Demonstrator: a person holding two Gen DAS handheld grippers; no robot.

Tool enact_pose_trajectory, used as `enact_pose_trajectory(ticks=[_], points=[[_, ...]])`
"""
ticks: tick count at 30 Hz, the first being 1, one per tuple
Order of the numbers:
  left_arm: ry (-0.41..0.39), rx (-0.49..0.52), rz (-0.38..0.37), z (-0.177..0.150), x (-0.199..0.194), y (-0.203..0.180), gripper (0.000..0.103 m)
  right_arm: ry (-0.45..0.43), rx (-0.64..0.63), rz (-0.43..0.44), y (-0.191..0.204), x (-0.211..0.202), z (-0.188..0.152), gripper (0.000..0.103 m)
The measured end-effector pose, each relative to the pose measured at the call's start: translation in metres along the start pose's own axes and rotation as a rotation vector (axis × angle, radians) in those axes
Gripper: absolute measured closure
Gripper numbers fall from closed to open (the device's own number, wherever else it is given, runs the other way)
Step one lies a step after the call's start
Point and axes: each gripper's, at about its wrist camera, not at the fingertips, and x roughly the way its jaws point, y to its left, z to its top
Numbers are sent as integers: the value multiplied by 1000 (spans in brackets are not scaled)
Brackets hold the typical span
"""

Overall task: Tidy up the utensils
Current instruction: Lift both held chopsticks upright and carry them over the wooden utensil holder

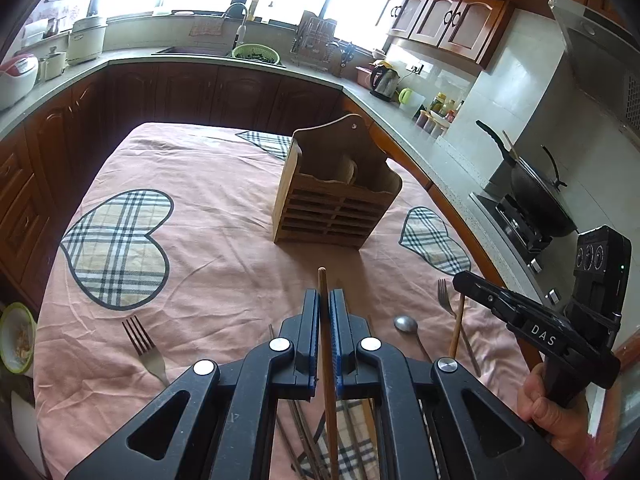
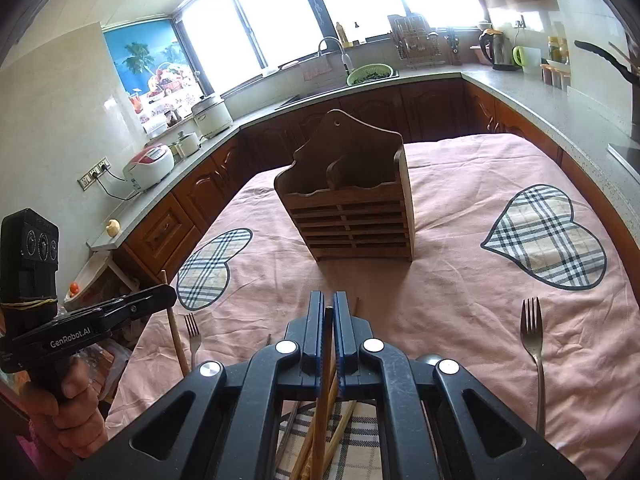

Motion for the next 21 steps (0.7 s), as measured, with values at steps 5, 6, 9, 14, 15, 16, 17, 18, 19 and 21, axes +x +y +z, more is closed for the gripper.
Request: enact_pose_trajectory(ticks=[5,6,9,14,15,16,17,18,19,21], points=[[-26,-3,-22,-1,-26,0,99,-25,-8,2,8,-19,-1,99],[-33,0,-24,-2,-31,-1,99,-30,-9,5,9,-22,-1,99],[-53,9,-34,-3,-42,-5,99,-42,-22,9,13,-31,-1,99],[-82,25,-51,-4,-57,-9,99,-72,-27,23,15,-49,4,99],[-89,27,-52,-3,-59,-9,99,-81,-28,24,16,-53,6,99],[-98,30,-52,-2,-61,-9,99,-91,-30,24,16,-57,8,99],[-106,32,-51,-1,-63,-10,99,-102,-33,21,16,-60,10,99],[-116,33,-50,1,-65,-10,99,-114,-37,17,17,-64,13,99],[-125,36,-46,2,-67,-10,99,-128,-40,12,18,-68,15,99],[-142,42,-41,5,-70,-11,99,-152,-44,7,19,-74,22,99]])
